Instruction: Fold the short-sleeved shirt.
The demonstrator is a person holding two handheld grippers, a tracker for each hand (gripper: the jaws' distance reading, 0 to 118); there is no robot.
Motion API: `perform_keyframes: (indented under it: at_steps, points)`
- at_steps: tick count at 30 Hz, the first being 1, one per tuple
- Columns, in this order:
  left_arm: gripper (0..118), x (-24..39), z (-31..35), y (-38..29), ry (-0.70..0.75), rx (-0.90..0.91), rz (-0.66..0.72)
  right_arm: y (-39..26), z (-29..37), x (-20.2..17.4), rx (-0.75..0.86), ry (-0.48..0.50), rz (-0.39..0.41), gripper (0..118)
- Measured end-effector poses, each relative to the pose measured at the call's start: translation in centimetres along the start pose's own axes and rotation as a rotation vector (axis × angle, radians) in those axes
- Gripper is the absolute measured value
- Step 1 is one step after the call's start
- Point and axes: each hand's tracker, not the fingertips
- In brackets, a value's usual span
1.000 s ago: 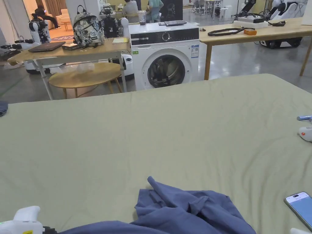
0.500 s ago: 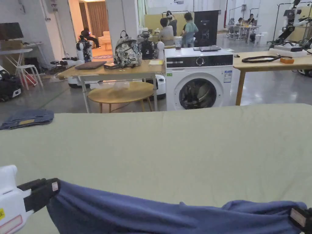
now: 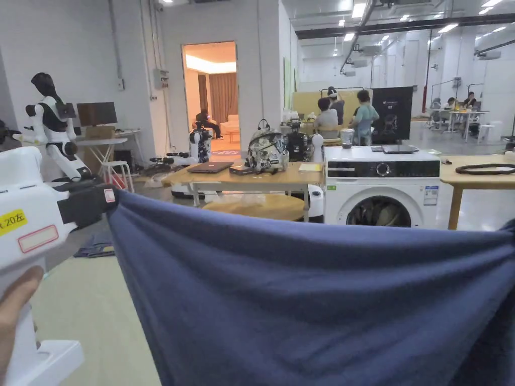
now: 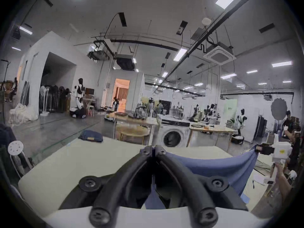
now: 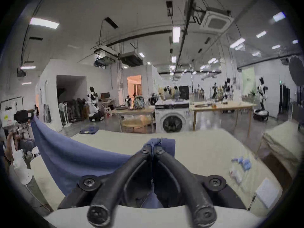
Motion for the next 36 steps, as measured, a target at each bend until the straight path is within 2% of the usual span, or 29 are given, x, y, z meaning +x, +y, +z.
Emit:
perform_keyframes:
  at_steps: [4, 9, 13, 15, 17, 22, 25, 30, 33, 36]
  points:
    - [0, -1.3, -3.4, 3.4, -0.026, 0.008, 0.022, 4.3, -2.0, -0.2, 0.042, -0.009, 0.012, 0]
    - [0, 1.8, -6.6, 5.7, 0.002, 0.017, -0.028, 8.9, -5.5, 0.2, 0.077, -0.059, 0.064, 0]
    - [0, 2.3, -10.4, 7.5, 0.026, 0.020, -0.042, 11.7, -8.3, -0.1, 0.082, -0.082, 0.065, 0]
    - [0, 2.4, -12.3, 8.1, 0.037, 0.015, -0.045, 12.7, -10.0, 0.0, 0.076, -0.092, 0.061, 0]
    - [0, 2.7, -13.5, 8.3, 0.042, 0.013, -0.037, 13.4, -13.1, 1.7, 0.078, -0.108, 0.056, 0]
    - [0, 1.6, -18.1, 8.3, 0.064, -0.021, -0.058, 13.6, -16.4, 0.9, 0.058, -0.136, 0.058, 0]
    - [0, 0.9, -20.4, 6.5, 0.060, -0.049, -0.045, 11.8, -19.4, 1.0, 0.025, -0.162, 0.089, 0]
    - [0, -0.3, -21.0, -0.9, 0.039, -0.172, -0.005, 5.0, -21.6, 2.0, -0.095, -0.137, 0.075, 0]
    - [0, -2.2, -18.5, -6.9, -0.048, -0.220, 0.116, -1.2, -20.0, 3.0, -0.147, -0.113, 0.043, 0]
    - [0, -3.3, -14.5, -13.7, -0.030, -0.289, 0.143, -8.3, -16.2, 4.1, -0.208, -0.109, 0.025, 0]
